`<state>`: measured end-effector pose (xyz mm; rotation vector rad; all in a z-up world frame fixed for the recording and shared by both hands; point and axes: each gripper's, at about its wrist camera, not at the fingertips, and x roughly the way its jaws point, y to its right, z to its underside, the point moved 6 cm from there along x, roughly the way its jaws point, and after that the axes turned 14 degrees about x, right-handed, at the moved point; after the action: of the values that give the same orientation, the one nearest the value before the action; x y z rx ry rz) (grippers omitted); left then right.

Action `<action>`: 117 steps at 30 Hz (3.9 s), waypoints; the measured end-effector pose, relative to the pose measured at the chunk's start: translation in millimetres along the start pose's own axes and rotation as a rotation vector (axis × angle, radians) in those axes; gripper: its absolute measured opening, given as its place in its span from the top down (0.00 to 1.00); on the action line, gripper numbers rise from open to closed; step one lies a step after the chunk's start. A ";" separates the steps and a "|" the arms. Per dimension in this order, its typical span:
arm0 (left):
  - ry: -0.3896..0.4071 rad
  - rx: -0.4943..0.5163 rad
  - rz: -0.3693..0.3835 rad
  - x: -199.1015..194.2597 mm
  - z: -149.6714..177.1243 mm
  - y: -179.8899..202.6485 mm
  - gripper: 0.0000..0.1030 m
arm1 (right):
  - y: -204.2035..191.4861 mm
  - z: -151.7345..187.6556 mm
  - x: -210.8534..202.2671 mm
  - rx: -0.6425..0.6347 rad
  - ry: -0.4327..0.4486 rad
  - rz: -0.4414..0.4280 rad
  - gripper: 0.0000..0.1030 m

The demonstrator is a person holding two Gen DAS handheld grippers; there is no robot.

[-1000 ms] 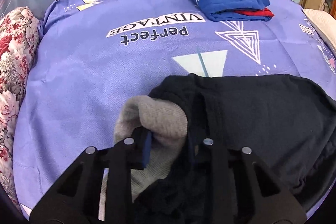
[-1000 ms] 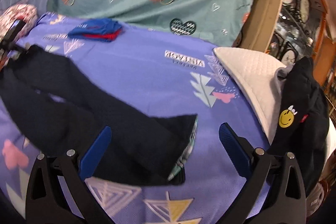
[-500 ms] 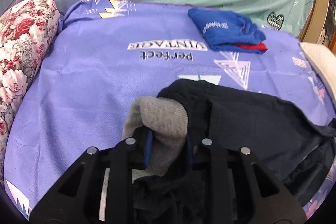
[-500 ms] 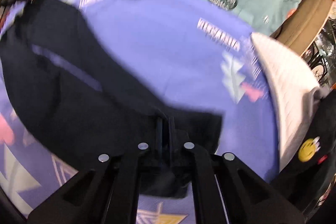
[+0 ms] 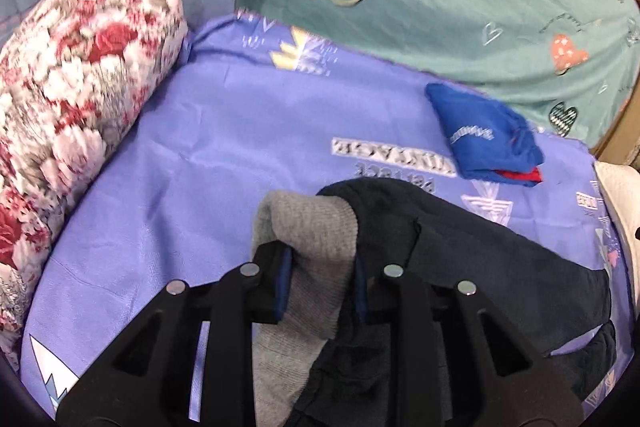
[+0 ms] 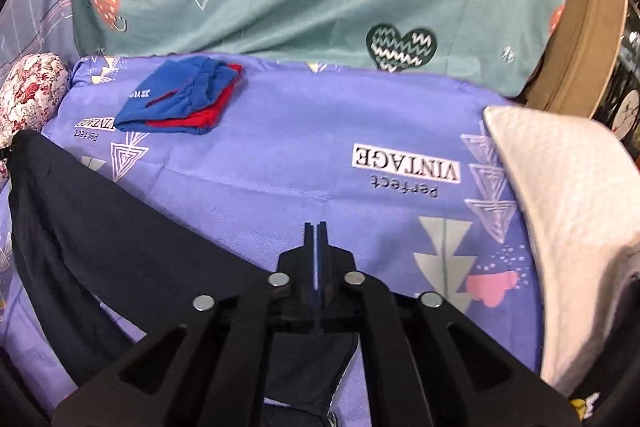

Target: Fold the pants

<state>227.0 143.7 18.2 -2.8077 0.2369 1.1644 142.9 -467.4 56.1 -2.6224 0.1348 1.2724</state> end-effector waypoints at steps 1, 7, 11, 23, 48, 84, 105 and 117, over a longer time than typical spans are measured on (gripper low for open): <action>-0.017 0.006 -0.008 7.7 3.6 -1.4 0.76 | 8.2 4.7 10.4 0.022 -0.002 0.038 0.34; -0.054 0.053 -0.031 33.5 12.0 6.6 0.76 | 49.9 67.9 48.8 0.163 -0.167 0.027 0.28; -0.061 0.042 -0.037 37.3 9.9 5.9 0.76 | 46.8 95.7 73.4 0.211 -0.252 -0.058 0.80; 0.037 -0.017 -0.073 6.6 -15.5 0.5 0.76 | 29.7 -15.8 24.2 0.209 0.095 -0.125 0.96; -0.270 -0.146 0.097 -50.5 142.4 -12.1 0.23 | 69.9 188.9 -50.2 0.430 -0.126 -0.083 0.01; -0.017 -0.314 0.259 -103.9 133.4 18.1 0.85 | 43.5 197.2 -128.8 0.431 -0.047 -0.281 0.88; -0.066 0.074 0.023 -140.9 153.6 65.9 0.18 | 2.7 212.1 -108.2 0.237 -0.143 -0.165 0.51; -0.123 0.180 -0.021 -105.7 133.9 48.7 0.08 | -55.0 163.0 -74.4 0.099 -0.211 -0.203 0.38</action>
<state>51.7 126.6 -2.4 -2.5683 0.2859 1.2385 -17.9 -376.2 25.4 -2.3335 -0.0990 1.4186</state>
